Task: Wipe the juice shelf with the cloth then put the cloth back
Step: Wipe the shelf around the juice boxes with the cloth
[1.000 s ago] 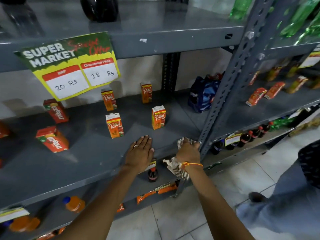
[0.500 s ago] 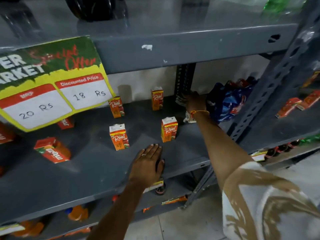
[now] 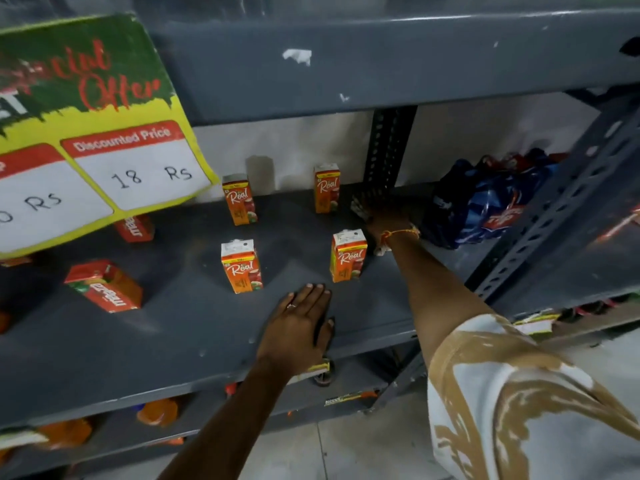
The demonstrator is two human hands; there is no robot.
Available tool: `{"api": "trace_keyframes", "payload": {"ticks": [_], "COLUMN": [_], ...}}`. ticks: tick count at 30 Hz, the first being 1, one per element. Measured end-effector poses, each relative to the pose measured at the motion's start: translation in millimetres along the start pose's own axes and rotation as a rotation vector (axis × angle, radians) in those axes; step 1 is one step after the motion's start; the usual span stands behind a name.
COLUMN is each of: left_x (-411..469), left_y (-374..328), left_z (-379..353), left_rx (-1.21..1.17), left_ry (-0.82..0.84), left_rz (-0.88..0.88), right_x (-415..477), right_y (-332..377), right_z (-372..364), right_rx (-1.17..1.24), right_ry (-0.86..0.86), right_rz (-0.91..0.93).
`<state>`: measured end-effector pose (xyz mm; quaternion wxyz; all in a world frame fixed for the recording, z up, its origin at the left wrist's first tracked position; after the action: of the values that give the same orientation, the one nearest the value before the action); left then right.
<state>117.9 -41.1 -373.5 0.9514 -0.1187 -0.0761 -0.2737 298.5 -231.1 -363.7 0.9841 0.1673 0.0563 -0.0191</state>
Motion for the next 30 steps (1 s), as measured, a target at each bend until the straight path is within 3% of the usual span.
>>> {"api": "trace_keyframes", "payload": {"ticks": [22, 30], "left_x": [-4, -28], "left_y": [1, 11], "left_z": [-5, -3], "left_rx": [0.070, 0.077], "left_ry": [0.063, 0.106], "left_rz": [-0.001, -0.040], "right_x": [-200, -280], "right_y": [13, 56], "right_z": [-34, -40], "right_rx": [0.205, 0.364], "right_ry": [-0.254, -0.146], "right_rz": [-0.242, 0.032]}}
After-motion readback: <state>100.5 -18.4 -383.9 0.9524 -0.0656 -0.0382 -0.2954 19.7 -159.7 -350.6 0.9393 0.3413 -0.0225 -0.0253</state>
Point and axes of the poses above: each hand's wrist, its own x-axis towards the middle knuckle, its own z-axis out of the back of the hand, y = z × x, the point moved 9 cm from there along x, towards the middle knuckle, and after that the axes turned 6 degrees about x, right-handed, at the moved point
